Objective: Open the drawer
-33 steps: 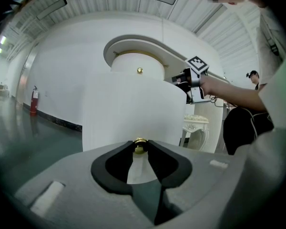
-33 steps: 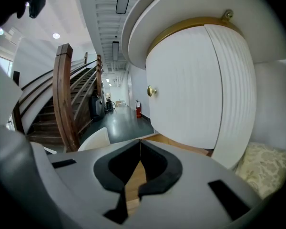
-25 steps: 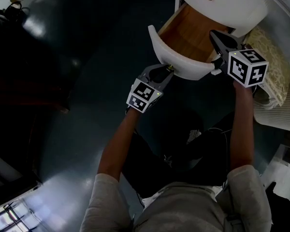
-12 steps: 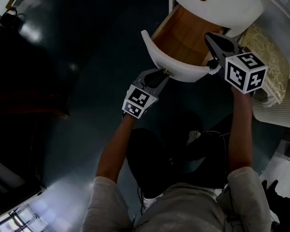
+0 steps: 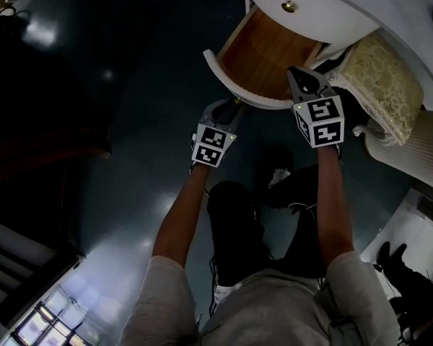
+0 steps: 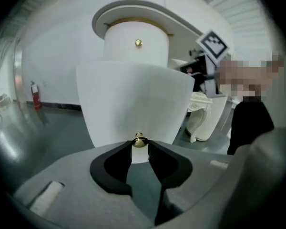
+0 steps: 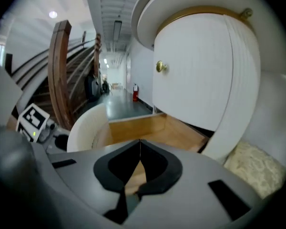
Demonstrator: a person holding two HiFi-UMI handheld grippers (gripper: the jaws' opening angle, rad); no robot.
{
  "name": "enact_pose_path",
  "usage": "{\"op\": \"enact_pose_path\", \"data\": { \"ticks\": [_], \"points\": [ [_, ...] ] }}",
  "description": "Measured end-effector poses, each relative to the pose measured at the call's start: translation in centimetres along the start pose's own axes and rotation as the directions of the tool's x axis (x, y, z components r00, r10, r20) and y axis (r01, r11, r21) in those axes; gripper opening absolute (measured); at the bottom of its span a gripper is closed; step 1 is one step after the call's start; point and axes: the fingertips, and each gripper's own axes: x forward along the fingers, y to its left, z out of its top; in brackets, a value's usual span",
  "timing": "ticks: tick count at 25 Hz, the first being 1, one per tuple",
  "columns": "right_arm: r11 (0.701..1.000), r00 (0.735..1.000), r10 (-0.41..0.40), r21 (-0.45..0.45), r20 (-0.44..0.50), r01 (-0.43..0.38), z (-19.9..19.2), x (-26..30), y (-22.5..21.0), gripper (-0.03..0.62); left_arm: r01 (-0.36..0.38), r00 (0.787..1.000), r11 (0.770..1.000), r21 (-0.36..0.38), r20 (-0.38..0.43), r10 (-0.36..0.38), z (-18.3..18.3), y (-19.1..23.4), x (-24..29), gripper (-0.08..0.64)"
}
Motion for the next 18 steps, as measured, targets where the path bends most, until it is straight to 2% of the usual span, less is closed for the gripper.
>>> {"op": "enact_pose_path", "data": {
  "ticks": [1, 3, 5, 8, 12, 15, 18],
  "points": [
    [1.0, 0.998, -0.014, -0.007, -0.055, 0.013, -1.1, -0.8, 0.2, 0.015, -0.011, 0.999, 0.999, -0.038, -0.03, 0.01, -0.3, 0.3, -0.8, 0.099],
    [0.999, 0.992, -0.01, 0.046, -0.129, 0.016, -2.7, -2.9, 0.6, 0.015, -0.036, 0.996, 0.996, -0.085, -0.087, 0.028, -0.5, 0.4, -3.1, 0.097],
    [0.993, 0.986, 0.004, 0.116, -0.167, 0.016, -3.1, -5.1, 0.8, 0.015, -0.048, 0.99, 0.993, -0.108, -0.138, 0.033, 0.5, -0.2, -5.8, 0.097],
    [0.987, 0.981, 0.03, 0.161, -0.191, 0.001, -2.0, -8.2, 1.7, 0.015, -0.049, 0.982, 0.993, -0.109, -0.185, 0.029, 3.9, -1.6, -9.6, 0.097],
    [0.984, 0.973, 0.091, 0.17, -0.212, -0.055, 0.7, -12.1, 4.2, 0.015, -0.046, 0.983, 0.994, -0.096, -0.181, 0.028, 10.3, -3.9, -13.2, 0.097],
    [0.98, 0.968, 0.111, 0.184, -0.226, -0.07, 3.6, -15.3, 6.2, 0.015, -0.05, 0.985, 0.991, -0.12, -0.172, 0.029, 15.0, -5.4, -16.4, 0.097],
    [0.978, 0.965, 0.13, 0.188, -0.226, -0.088, 7.3, -18.3, 7.2, 0.015, -0.058, 0.991, 0.991, -0.121, -0.129, 0.042, 19.9, -6.6, -19.5, 0.097]
  ]
}}
